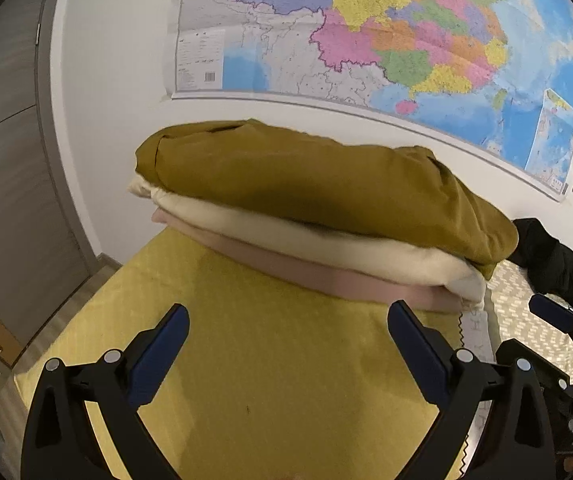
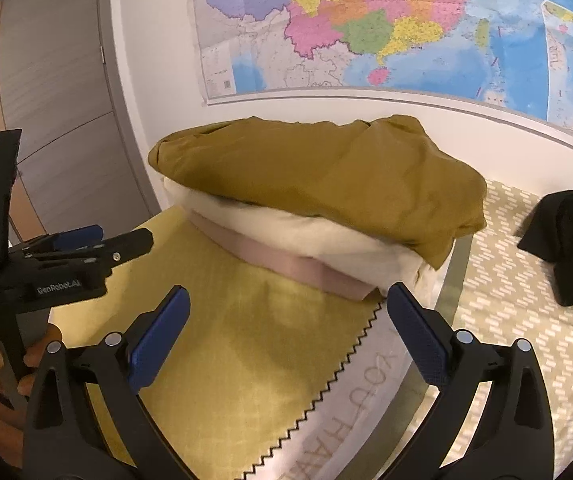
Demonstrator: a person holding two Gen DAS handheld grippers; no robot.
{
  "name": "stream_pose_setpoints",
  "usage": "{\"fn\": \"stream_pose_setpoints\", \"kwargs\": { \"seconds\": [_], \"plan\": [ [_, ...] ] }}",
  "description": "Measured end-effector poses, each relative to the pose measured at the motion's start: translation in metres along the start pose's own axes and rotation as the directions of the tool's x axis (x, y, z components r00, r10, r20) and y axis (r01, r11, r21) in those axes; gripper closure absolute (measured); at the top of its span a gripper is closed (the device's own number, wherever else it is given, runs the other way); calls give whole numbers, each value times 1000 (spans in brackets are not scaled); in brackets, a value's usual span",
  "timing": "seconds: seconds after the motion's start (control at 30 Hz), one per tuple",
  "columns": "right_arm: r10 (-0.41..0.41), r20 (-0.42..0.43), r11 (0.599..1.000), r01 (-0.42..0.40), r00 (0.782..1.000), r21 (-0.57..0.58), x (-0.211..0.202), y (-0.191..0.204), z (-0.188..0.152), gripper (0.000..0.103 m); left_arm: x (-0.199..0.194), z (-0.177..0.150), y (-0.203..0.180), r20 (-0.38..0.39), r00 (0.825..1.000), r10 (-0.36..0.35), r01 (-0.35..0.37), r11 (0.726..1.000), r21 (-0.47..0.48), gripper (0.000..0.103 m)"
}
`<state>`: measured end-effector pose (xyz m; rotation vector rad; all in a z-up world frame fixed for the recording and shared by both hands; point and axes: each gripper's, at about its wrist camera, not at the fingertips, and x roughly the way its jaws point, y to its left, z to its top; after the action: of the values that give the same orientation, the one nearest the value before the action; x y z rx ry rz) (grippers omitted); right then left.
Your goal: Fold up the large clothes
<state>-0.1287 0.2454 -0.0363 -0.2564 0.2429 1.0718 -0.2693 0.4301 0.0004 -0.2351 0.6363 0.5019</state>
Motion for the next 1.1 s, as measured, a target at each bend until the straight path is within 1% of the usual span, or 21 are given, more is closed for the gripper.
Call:
{"fn": "stream_pose_setpoints", "kwargs": {
  "seconds": [0.13, 0.23, 0.33, 0.43, 0.63, 1.1],
  "plan": [
    [-7, -10, 1000, 7, 1000, 12, -4, 3, -11, 6, -1, -11, -6, -18, 1000, 3, -3, 1000, 7, 7],
    [-10, -8, 1000, 10, 1000, 13, -7, 6, -18, 6, -3, -19, -13, -18, 1000, 14, -13, 999, 40, 7],
    [-17, -3, 1000, 17, 1000, 14, -12, 6, -22, 6, -5, -23, -16, -26, 1000, 1, 0, 999, 41, 7],
    [-17, 4, 1000, 17, 1000, 26, -15, 5, -23, 6, -10, -25, -18, -8, 1000, 20, -19, 998, 57, 7],
    [-11, 12, 1000, 11, 1000, 23, -20, 8, -25, 6, -18, -26, -21, 16, 999, 32, -34, 997, 69, 7],
    [-11, 14, 1000, 10, 1000, 25, -27, 12, -28, 6, -25, -29, -27, 32, 998, 53, -55, 995, 86, 7]
  ]
}}
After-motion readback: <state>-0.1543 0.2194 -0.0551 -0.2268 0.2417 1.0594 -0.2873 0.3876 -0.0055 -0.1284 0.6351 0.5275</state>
